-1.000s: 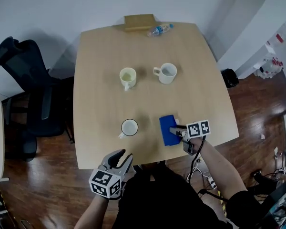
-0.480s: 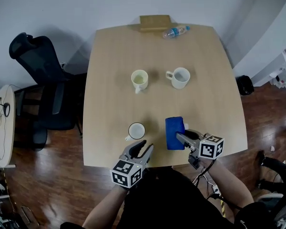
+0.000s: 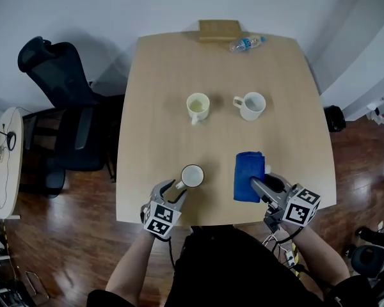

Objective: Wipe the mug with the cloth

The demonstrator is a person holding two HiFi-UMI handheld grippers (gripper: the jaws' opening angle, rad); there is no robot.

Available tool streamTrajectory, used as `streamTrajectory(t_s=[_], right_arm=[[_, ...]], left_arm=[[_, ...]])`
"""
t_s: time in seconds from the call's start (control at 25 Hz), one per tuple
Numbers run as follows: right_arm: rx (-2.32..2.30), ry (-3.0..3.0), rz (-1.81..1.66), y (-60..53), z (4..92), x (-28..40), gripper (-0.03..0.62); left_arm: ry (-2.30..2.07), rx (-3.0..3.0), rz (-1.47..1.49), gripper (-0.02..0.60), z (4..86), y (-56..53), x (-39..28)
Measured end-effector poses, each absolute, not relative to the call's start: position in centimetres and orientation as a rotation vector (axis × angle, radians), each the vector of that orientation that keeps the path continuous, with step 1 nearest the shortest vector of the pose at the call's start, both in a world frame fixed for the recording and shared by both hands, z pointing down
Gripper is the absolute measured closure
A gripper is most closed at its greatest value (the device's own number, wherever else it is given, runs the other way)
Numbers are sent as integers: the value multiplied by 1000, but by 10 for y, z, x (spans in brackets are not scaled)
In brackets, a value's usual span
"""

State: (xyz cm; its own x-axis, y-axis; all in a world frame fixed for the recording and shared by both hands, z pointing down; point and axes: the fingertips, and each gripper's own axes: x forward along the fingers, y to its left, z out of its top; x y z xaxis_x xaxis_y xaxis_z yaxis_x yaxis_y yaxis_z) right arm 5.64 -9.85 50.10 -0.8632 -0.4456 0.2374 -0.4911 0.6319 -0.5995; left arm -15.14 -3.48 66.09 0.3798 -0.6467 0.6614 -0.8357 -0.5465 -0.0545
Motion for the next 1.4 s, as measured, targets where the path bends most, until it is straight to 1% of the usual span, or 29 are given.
streamTrajectory(t_s=[0.08,0.16,0.2,0.24,0.56,0.72,0.8,0.88,1.0,1.08,1.16,1.28,1.4], right_arm=[[812,-2784,1036,-99,494,58,482],[841,-2781,1040,-100,492,61,482],[859,-2776,1047,-100,492,63,482],[876,-2770,1056,-99,493,65,482],[954,-2758,1065,-97,492,70,482],[964,-2794,982,-102,479,65,482],[993,-2835,865,-108,461,64,484],[1034,-2889,670,-115,430,63,487],[1063,-2953,238,-124,368,49,488],[1041,-2961,-63,-123,332,28,488],[977,-2975,-270,-115,304,-1,491],[889,-2997,-352,-107,281,-35,493],[907,-3021,-298,-112,270,-35,496]], left_arm=[[-1266,2363,911,382,665,-41,-149],[-1252,2394,903,408,663,-47,-146],[-1257,2416,910,465,661,-48,-145],[-1268,2435,918,508,660,-49,-144],[-1291,2425,836,514,645,-45,-126],[-1277,2427,688,514,602,-48,-114],[-1304,2373,589,514,566,-58,-113],[-1351,2318,511,514,527,-77,-118],[-1411,2273,450,514,467,-113,-124],[-1429,2263,409,514,430,-136,-121],[-1420,2279,359,514,395,-154,-113],[-1380,2360,341,514,351,-164,-94],[-1319,2437,367,514,327,-154,-79]])
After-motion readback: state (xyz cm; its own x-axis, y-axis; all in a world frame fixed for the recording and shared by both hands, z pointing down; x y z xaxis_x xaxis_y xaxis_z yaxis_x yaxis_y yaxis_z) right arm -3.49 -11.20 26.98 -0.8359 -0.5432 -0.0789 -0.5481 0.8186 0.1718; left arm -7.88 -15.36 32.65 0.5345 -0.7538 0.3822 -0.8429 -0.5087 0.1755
